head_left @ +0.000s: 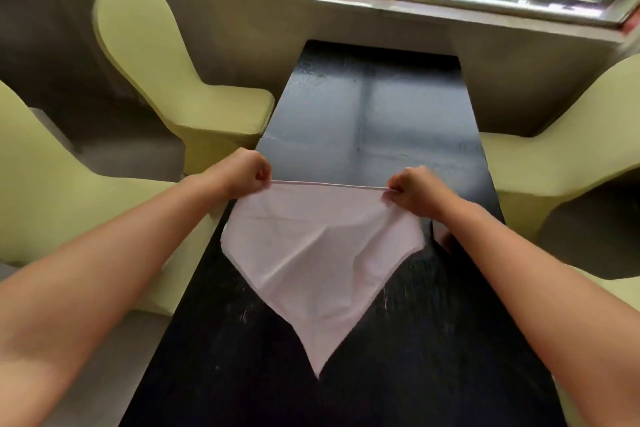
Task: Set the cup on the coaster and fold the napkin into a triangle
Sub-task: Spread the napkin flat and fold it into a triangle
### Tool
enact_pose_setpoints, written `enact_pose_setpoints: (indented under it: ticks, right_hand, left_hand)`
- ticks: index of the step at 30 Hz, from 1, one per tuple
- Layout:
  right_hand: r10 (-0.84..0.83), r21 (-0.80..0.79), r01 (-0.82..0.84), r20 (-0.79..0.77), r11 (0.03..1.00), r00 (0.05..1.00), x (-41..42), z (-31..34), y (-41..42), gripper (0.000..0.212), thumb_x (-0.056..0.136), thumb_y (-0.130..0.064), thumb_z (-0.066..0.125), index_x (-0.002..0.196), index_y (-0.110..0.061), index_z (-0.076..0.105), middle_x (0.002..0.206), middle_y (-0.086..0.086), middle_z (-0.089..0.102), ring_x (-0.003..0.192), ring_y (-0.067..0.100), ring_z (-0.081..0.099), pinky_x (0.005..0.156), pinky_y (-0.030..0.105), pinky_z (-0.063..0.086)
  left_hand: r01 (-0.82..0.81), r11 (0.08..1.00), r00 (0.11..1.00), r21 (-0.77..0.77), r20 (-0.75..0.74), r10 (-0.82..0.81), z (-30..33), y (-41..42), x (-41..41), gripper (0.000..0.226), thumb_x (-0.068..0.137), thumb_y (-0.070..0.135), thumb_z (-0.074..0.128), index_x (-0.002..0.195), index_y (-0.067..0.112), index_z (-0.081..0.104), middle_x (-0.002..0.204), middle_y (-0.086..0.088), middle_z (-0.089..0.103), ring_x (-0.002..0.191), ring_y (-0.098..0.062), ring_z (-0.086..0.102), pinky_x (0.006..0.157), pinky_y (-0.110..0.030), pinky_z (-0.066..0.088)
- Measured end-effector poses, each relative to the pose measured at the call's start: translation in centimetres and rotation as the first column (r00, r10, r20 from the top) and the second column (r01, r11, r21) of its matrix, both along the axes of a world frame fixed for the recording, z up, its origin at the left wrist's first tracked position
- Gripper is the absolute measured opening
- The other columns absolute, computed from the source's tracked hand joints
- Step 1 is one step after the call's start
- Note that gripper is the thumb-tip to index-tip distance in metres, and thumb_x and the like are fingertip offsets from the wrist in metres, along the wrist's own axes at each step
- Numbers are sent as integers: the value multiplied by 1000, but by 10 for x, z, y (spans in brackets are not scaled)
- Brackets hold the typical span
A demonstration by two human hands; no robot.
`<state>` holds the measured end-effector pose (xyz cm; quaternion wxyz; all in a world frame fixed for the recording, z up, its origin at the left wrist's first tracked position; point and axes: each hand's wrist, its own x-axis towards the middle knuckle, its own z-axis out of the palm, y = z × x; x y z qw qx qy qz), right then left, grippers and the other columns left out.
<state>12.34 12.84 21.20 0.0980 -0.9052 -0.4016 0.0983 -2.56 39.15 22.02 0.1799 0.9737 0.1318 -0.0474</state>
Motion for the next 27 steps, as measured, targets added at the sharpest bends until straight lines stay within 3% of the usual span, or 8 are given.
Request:
enact_pose_setpoints:
  ticks: [3, 6, 9, 12, 17, 22, 24, 27]
  right_hand:
    - [-18, -5, 19, 111, 1000, 994, 15, 32, -6, 22, 88, -14, 58, 78, 4, 66, 92, 29, 66, 87, 41, 60, 67, 35, 40]
    - [-44, 71, 23, 301, 997, 953, 34, 75, -13, 23, 90, -13, 52, 84, 3, 68, 96, 29, 66, 89, 44, 61, 74, 38, 46]
    - [-69, 176, -20, 487, 984, 871, 43, 112, -28, 23, 92, -17, 52, 91, -4, 71, 93, 26, 69, 85, 45, 63, 74, 43, 49]
    - [-89, 287, -90, 557, 954, 826, 32, 123, -46, 22, 92, -22, 56, 97, -9, 73, 91, 23, 72, 82, 45, 66, 73, 49, 52]
    - [-138, 331, -51, 524, 942, 840, -10, 85, -75, 20, 89, -27, 62, 99, -14, 74, 82, 22, 72, 73, 45, 67, 65, 49, 53]
    - [-51, 284, -172, 637, 943, 770, -71, 14, -107, 8, 78, -12, 67, 74, -14, 73, 50, 13, 63, 40, 32, 59, 38, 33, 48]
    - [36, 216, -215, 620, 952, 783, -93, -28, -127, 12, 76, -5, 64, 74, -15, 71, 60, 8, 68, 52, 29, 65, 41, 32, 50]
    - [108, 205, -246, 518, 947, 849, -131, -97, -155, 25, 78, -1, 52, 82, -11, 74, 81, 6, 75, 78, 26, 73, 63, 36, 60]
  left_hand:
    - [-48, 997, 973, 58, 229, 33, 29, -1, 18, 11, 86, 6, 62, 91, 2, 71, 91, -17, 69, 78, -23, 59, 71, -27, 42]
    - [-59, 961, 905, 272, 421, -64, 74, 0, 34, 16, 87, 9, 57, 91, 2, 72, 92, -19, 70, 83, -36, 63, 75, -38, 51]
    - [-135, 893, 808, 430, 569, -152, 109, 0, 31, 21, 89, 13, 53, 90, 3, 71, 88, -22, 69, 84, -41, 63, 72, -46, 52]
    - [-123, 880, 687, 458, 679, -258, 111, -4, 6, 24, 92, 18, 51, 88, 4, 71, 85, -18, 70, 77, -38, 65, 65, -44, 54]
    - [-45, 924, 652, 380, 712, -261, 45, -22, -58, 23, 93, 18, 55, 90, 2, 71, 83, -17, 71, 70, -34, 66, 62, -39, 56]
    - [56, 954, 685, 293, 684, -250, -34, -45, -117, 21, 90, 18, 56, 85, 5, 72, 83, -12, 72, 72, -29, 67, 64, -34, 54]
    - [118, 945, 716, 305, 634, -294, -69, -59, -137, 18, 89, 14, 57, 81, 7, 71, 79, -7, 71, 70, -26, 66, 62, -33, 51]
    - [220, 918, 774, 329, 514, -369, -125, -80, -164, 18, 85, 8, 56, 75, 9, 72, 74, -5, 70, 68, -25, 67, 61, -31, 53]
